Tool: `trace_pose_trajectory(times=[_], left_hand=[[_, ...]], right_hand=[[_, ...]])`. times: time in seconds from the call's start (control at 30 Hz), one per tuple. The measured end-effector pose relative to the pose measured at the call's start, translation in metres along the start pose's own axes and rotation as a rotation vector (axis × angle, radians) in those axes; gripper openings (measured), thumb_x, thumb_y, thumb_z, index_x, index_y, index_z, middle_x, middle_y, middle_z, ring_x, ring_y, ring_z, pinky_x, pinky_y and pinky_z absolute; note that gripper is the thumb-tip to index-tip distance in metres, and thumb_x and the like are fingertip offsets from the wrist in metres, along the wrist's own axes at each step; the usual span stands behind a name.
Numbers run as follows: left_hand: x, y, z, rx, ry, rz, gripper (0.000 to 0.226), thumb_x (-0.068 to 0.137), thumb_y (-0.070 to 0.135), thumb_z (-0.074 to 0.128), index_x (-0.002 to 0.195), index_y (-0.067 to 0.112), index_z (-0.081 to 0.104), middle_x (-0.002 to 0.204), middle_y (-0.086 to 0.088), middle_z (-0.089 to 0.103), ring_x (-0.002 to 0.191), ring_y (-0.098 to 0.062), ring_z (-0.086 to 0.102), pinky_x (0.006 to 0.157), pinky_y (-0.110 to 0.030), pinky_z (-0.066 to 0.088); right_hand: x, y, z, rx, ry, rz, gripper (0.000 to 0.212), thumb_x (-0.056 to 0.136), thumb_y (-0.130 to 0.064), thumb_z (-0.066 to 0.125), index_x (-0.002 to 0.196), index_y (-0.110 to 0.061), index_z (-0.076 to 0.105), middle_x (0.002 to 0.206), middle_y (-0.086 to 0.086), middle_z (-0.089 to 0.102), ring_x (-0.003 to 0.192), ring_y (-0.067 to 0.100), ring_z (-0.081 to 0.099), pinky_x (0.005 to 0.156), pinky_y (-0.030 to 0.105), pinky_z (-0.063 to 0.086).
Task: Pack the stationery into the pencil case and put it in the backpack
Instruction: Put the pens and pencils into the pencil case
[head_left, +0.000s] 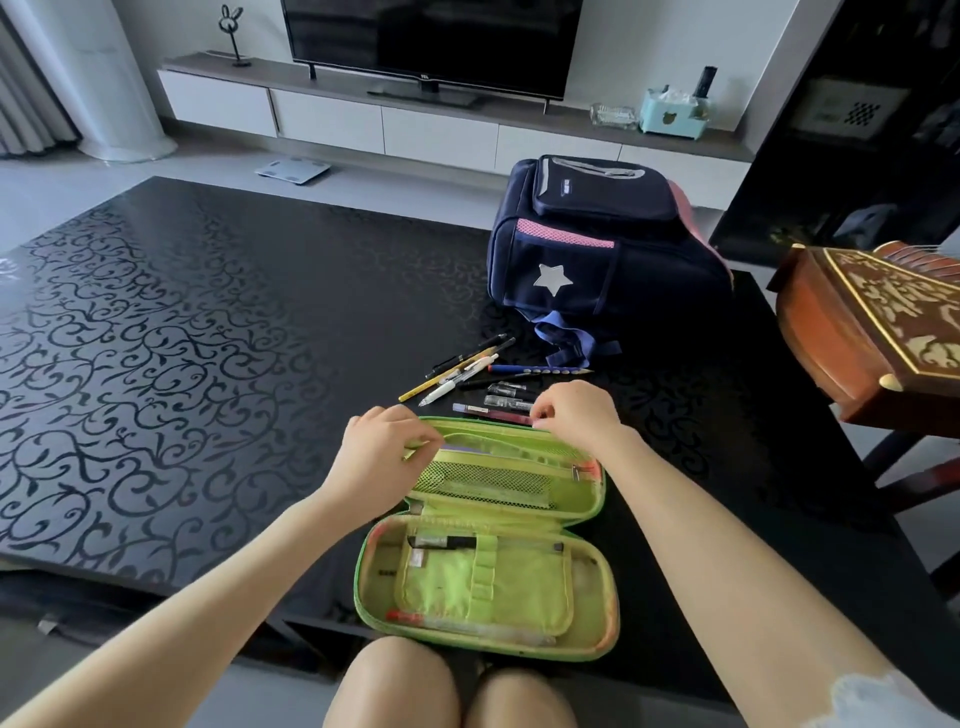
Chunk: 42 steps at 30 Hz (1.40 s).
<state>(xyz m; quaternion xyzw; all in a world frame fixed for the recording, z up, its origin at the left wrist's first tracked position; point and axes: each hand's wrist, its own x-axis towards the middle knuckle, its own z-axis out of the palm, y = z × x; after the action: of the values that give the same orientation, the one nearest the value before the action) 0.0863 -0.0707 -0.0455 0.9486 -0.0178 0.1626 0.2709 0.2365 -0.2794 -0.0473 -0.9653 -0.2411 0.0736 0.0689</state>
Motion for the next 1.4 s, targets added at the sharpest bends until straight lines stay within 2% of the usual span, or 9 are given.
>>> trace_pose_trajectory(times=[0.13,0.23,0.33,0.5,0.67,0.77,0.83,0.97,1.4], left_hand=[[0.001,0.000,0.000,0.128,0.080,0.080,0.008,0.080,0.013,0.068,0.084,0.021,0.071,0.085,0.001,0.064,0.080,-0.026,0.055,0.072,-0.036,0.038],[0.004,0.012,-0.002,0.123,0.144,0.035,0.020,0.084,0.023,0.063,0.102,0.013,0.064,0.100,-0.003,0.063,0.094,-0.027,0.055,0.082,-0.034,0.038],[0.003,0.042,-0.015,-0.265,0.024,-0.202,0.030,0.090,0.031,0.055,0.116,0.015,0.058,0.110,0.007,0.059,0.101,-0.011,0.055,0.089,-0.024,0.040],[-0.016,0.085,-0.016,-0.902,0.018,-0.368,0.014,0.092,0.019,0.053,0.096,0.016,0.066,0.080,0.004,0.068,0.072,-0.005,0.062,0.067,-0.014,0.050],[-0.044,0.051,-0.017,-0.345,-0.095,-0.075,0.016,0.089,0.024,0.057,0.096,0.016,0.069,0.062,0.008,0.050,0.058,-0.006,0.042,0.056,-0.019,0.034],[-0.061,0.020,-0.019,0.004,-0.257,0.079,0.063,0.088,0.056,0.026,0.118,0.013,0.060,0.081,0.001,0.062,0.077,-0.018,0.055,0.073,-0.026,0.042],[-0.071,0.003,-0.020,0.057,-0.312,0.072,0.073,0.087,0.061,0.015,0.122,0.013,0.058,0.084,-0.001,0.060,0.082,-0.025,0.055,0.080,-0.028,0.041],[-0.075,-0.015,-0.023,0.121,-0.284,0.114,0.025,0.087,0.028,0.051,0.107,0.031,0.066,0.076,0.004,0.049,0.077,-0.013,0.038,0.059,-0.043,0.051],[-0.065,-0.005,0.000,0.141,-0.355,0.362,0.023,0.083,0.025,0.050,0.074,0.018,0.070,0.069,0.004,0.058,0.075,-0.010,0.043,0.064,-0.022,0.043]], right_hand=[[0.004,-0.006,-0.005,-0.142,-0.032,-0.070,0.012,0.087,-0.029,0.059,0.092,-0.026,0.070,0.099,-0.003,0.068,0.104,0.019,0.052,0.074,0.032,0.042],[-0.024,-0.023,-0.012,0.185,0.231,-0.029,0.019,0.090,-0.025,0.056,0.100,-0.020,0.071,0.094,-0.002,0.071,0.091,0.020,0.059,0.071,0.034,0.048],[-0.074,-0.059,-0.020,0.916,0.253,-0.001,0.015,0.088,-0.018,0.061,0.096,-0.013,0.072,0.071,-0.002,0.070,0.055,0.003,0.059,0.053,0.022,0.045],[-0.129,-0.091,-0.007,1.178,-0.002,-0.063,0.013,0.088,-0.023,0.061,0.089,-0.031,0.072,0.068,-0.010,0.069,0.058,0.006,0.058,0.053,0.024,0.045],[-0.154,-0.048,0.026,0.602,0.248,0.018,0.018,0.090,-0.028,0.058,0.098,-0.018,0.072,0.094,-0.008,0.071,0.085,0.005,0.064,0.073,0.017,0.050],[-0.173,-0.027,0.048,0.388,0.326,-0.042,0.009,0.085,-0.014,0.064,0.088,-0.016,0.072,0.089,-0.008,0.068,0.080,0.007,0.062,0.066,0.008,0.041],[-0.178,-0.021,0.058,0.291,0.372,-0.164,0.007,0.080,-0.011,0.067,0.082,-0.016,0.071,0.090,-0.010,0.066,0.078,0.006,0.059,0.067,0.009,0.041],[-0.178,-0.021,0.064,0.281,0.461,-0.238,0.013,0.083,-0.014,0.057,0.079,-0.014,0.069,0.089,-0.008,0.064,0.074,0.007,0.058,0.063,0.018,0.047],[-0.174,-0.020,0.067,0.297,0.439,-0.285,0.010,0.078,-0.007,0.066,0.083,-0.015,0.071,0.086,-0.005,0.062,0.068,0.012,0.058,0.057,0.026,0.050]])
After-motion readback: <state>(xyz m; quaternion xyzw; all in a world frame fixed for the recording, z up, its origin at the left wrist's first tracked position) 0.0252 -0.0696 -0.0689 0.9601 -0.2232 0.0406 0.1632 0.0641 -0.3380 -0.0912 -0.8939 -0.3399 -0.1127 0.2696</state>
